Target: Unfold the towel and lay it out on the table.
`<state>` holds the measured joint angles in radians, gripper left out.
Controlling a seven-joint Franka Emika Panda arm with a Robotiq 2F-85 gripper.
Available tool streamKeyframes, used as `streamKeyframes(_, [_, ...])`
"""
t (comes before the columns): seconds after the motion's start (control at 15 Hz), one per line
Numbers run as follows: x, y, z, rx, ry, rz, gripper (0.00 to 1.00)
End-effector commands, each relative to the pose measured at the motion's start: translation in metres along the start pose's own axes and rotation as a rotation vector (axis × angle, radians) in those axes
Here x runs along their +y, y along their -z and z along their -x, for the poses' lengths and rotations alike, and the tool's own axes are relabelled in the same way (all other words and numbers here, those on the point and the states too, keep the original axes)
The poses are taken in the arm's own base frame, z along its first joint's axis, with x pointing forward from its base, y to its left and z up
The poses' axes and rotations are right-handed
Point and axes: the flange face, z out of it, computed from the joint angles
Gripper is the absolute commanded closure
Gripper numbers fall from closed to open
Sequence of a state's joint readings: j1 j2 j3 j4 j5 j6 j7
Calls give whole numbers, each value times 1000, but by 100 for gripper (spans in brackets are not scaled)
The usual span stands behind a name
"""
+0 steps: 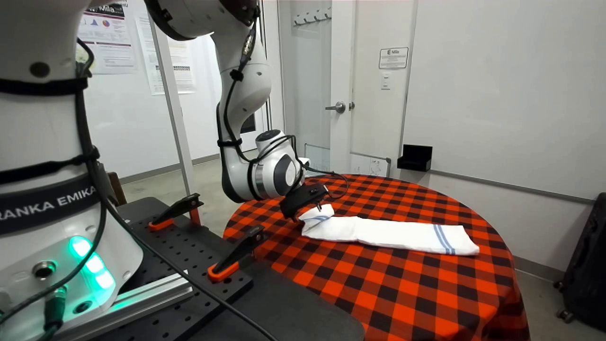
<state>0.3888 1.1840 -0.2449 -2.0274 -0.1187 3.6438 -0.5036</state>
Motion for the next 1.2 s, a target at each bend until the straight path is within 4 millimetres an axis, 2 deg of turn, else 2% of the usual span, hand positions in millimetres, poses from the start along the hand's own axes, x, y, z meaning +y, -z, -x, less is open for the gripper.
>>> streamKeyframes(0.0, [-1,-9,3,8,6,39,39])
streamKeyframes(0.53, [0,-17,6,3,20,43,99])
streamKeyframes(0.87, [10,-10,0,-22,-8,30,100])
streamKeyframes(1.13, [22,12,-20,-146,-124,-63,100])
